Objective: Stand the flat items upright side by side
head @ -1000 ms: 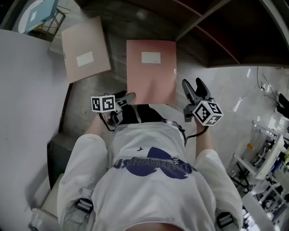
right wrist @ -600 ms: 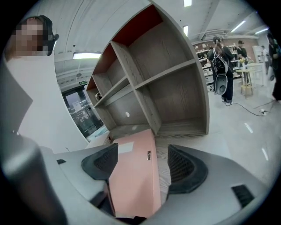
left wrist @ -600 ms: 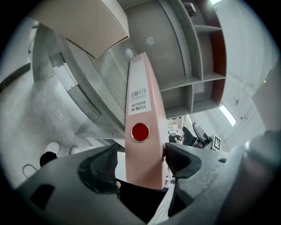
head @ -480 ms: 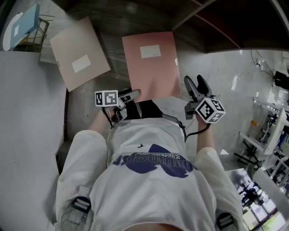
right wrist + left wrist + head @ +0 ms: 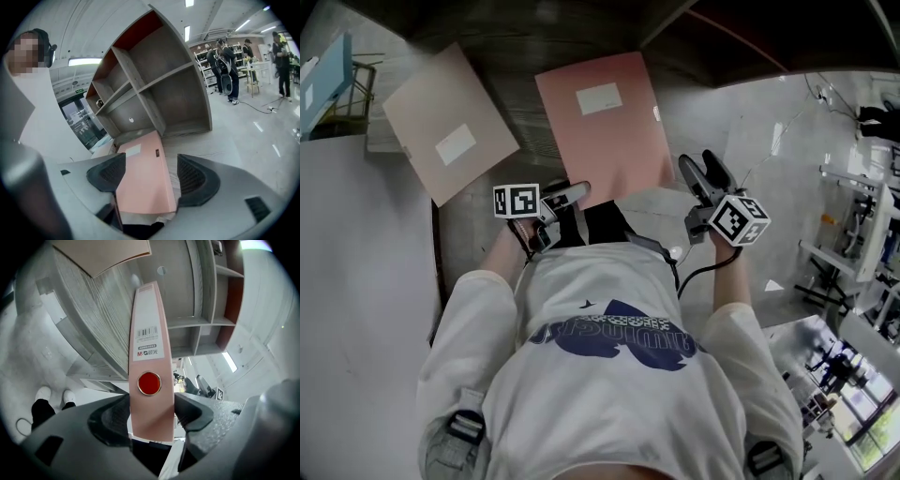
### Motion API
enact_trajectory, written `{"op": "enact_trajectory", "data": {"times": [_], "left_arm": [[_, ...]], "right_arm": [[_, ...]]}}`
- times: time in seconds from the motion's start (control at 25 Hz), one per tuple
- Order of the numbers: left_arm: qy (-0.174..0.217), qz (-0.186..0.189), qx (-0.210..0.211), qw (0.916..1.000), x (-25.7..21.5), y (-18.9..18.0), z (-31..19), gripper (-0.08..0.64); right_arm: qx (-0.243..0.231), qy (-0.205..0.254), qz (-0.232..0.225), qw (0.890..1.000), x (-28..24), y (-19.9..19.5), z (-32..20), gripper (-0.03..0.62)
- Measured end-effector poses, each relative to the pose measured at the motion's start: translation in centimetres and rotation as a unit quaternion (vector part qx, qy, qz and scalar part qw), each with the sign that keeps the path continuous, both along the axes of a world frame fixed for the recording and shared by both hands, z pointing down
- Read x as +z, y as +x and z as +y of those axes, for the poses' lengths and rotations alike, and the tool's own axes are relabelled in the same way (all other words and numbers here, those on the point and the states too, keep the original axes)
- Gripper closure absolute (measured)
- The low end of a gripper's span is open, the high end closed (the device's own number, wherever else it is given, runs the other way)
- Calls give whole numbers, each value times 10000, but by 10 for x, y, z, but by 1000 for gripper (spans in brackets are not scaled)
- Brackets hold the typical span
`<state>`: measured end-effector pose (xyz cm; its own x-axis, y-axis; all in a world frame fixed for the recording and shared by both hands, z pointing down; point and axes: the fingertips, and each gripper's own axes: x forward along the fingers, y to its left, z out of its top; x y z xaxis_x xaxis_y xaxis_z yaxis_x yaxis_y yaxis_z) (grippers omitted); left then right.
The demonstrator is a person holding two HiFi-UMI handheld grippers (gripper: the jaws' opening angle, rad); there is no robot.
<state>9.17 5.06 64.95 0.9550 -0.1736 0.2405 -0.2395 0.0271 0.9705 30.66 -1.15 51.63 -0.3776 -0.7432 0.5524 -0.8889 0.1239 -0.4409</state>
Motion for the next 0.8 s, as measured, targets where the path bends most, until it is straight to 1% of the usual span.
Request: {"op": "enact_trajectory", "data": {"times": [0.12, 0.2, 0.28, 0.36, 0.52, 0.64, 0.8], "left_arm": [[18, -48, 135, 9999, -1, 1, -1, 255], [13, -74, 207, 9998, -1, 2, -1, 256], [2, -89, 257, 9996, -2, 3, -1, 256], [-28, -88, 282, 9996, -3, 5, 0, 258], [-53, -93, 316, 9994, -5, 4, -1, 261], [-58, -157, 299, 9994, -5, 5, -2, 261], [-34, -210, 219, 9995, -5, 7, -2, 264]], "right_arm": [[-624, -423, 98, 9971, 22, -10, 6, 256], [-1014, -743, 85, 9920, 39, -15, 9, 256], [-1294, -1039, 11, 9861, 54, -16, 8, 256], [-1537, -1306, -104, 9794, 66, -16, 3, 256], [-2037, -1762, -351, 9624, 89, -23, -4, 256], [-2312, -1925, -448, 9526, 100, -28, -6, 256], [-2567, -2181, -686, 9391, 111, -33, -3, 264]]}}
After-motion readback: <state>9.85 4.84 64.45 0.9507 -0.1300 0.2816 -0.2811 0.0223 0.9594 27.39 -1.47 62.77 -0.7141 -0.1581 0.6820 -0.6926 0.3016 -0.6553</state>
